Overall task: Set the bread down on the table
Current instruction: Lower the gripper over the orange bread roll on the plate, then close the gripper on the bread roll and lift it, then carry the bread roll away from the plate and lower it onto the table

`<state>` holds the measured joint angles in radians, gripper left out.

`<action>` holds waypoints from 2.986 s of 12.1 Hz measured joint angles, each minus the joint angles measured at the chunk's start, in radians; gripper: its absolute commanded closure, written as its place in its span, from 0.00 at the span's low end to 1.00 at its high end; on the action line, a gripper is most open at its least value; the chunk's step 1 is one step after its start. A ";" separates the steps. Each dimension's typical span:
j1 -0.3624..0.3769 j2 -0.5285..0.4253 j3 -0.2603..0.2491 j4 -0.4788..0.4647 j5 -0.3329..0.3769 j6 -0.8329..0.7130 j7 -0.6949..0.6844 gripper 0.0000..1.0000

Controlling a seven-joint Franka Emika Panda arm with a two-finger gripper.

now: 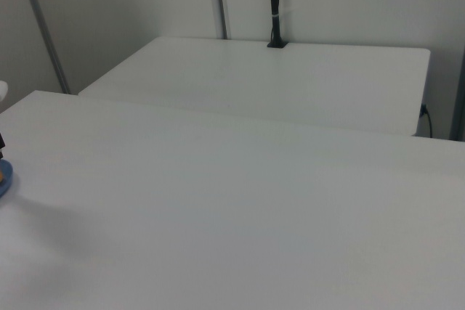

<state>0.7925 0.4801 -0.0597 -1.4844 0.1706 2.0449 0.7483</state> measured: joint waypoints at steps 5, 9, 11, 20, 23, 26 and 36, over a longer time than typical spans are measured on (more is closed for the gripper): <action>0.062 0.070 -0.001 0.025 -0.001 0.047 0.043 0.00; 0.092 0.127 -0.001 0.030 -0.001 0.072 0.061 0.00; 0.092 0.150 -0.002 0.043 -0.001 0.073 0.065 0.06; 0.097 0.176 -0.006 0.063 -0.018 0.073 0.101 0.53; 0.097 0.175 -0.008 0.086 -0.044 0.073 0.112 0.53; 0.097 0.160 -0.015 0.111 -0.049 0.073 0.119 0.52; -0.072 0.109 -0.035 0.113 -0.091 0.071 0.007 0.45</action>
<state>0.7207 0.5887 -0.0944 -1.3715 0.0794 2.1161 0.7552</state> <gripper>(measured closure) 0.489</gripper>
